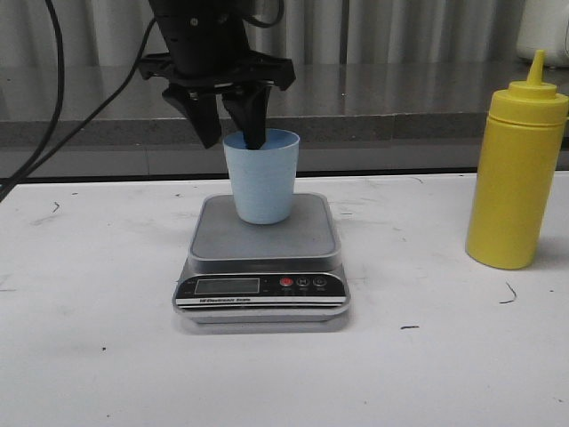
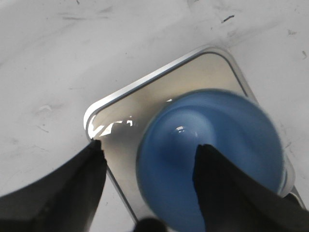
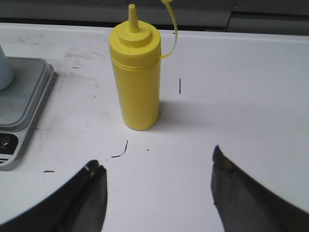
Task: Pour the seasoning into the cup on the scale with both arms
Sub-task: 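Open the left gripper and withdraw it from the cup, then reach the right gripper to the yellow squeeze bottle and grasp it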
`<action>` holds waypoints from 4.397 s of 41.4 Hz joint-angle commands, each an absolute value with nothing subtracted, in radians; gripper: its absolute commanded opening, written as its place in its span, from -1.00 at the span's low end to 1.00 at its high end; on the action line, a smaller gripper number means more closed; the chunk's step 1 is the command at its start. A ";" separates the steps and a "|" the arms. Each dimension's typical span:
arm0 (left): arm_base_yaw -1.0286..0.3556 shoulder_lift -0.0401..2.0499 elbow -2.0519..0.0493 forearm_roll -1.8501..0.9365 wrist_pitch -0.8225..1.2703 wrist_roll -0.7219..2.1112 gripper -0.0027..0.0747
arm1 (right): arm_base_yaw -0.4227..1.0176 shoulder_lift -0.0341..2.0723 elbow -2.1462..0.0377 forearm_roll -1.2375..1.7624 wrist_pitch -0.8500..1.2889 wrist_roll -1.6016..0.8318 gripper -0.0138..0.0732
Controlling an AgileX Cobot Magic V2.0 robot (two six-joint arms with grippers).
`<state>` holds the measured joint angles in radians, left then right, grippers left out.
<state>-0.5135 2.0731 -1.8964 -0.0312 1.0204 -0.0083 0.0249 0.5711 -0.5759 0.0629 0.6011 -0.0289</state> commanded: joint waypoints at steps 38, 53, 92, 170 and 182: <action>-0.518 1.155 -1.175 0.031 0.826 -0.019 0.13 | 0.024 0.578 -0.608 0.060 0.536 -0.040 0.44; -0.518 0.835 -0.915 0.031 0.810 -0.019 0.13 | 0.024 0.578 -0.608 0.060 0.536 -0.040 0.44; -0.518 0.708 -0.835 0.029 0.812 -0.019 0.13 | 0.024 0.578 -0.608 0.060 0.525 -0.040 0.44; -0.518 0.708 -0.835 0.029 0.810 -0.019 0.13 | 0.144 1.091 -0.279 0.143 -0.539 0.000 0.80; -0.518 0.708 -0.835 0.029 0.810 -0.019 0.13 | 0.144 1.283 -0.279 0.072 -0.736 0.025 0.80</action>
<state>-0.5135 0.7096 -0.8114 0.0299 0.8790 -0.0083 0.1437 1.2477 -0.2606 0.0998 -0.5841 0.0202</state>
